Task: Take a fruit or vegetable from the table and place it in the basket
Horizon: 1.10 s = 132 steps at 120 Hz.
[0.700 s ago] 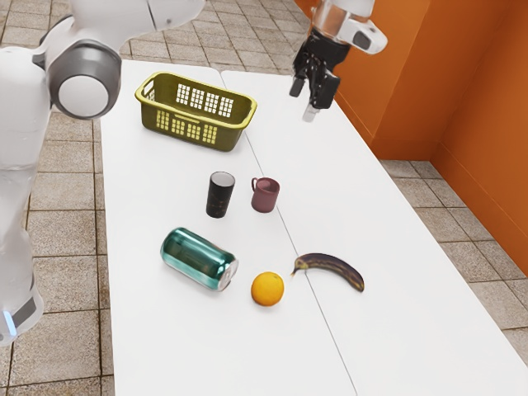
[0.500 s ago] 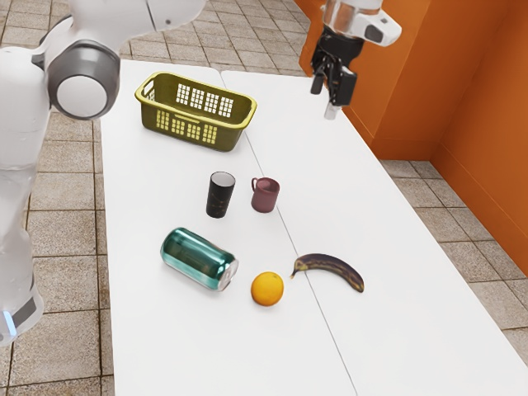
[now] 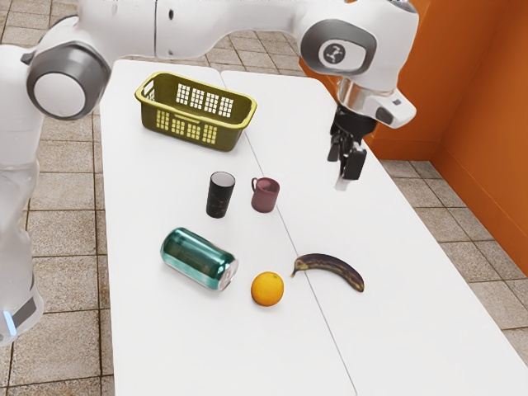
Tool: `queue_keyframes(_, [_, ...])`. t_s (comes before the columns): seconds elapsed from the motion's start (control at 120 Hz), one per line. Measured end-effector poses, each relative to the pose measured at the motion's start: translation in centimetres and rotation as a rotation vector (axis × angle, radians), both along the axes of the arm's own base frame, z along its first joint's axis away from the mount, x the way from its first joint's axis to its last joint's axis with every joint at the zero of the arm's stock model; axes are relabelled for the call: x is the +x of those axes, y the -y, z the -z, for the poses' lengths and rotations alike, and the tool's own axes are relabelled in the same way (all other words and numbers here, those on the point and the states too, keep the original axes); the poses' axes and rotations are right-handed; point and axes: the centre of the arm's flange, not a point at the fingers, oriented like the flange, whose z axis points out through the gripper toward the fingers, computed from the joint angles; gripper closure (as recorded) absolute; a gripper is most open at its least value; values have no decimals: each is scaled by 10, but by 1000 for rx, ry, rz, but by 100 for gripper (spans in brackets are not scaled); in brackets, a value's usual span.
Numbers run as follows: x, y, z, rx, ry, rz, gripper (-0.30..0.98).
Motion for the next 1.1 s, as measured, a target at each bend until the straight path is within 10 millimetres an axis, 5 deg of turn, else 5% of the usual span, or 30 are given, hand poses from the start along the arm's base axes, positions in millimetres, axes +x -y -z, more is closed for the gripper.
queue_keyframes(0.1, [5,3,8,-15,7,3,0])
queue_keyframes(0.225, [9,0,66,-15,-61,-6,0])
queue_keyframes(0.342, [20,-3,97,-18,-71,-15,0])
queue_keyframes(0.867, [64,-4,201,-55,-102,-51,0])
queue_keyframes(1.1, [68,2,221,-78,-117,-52,0])
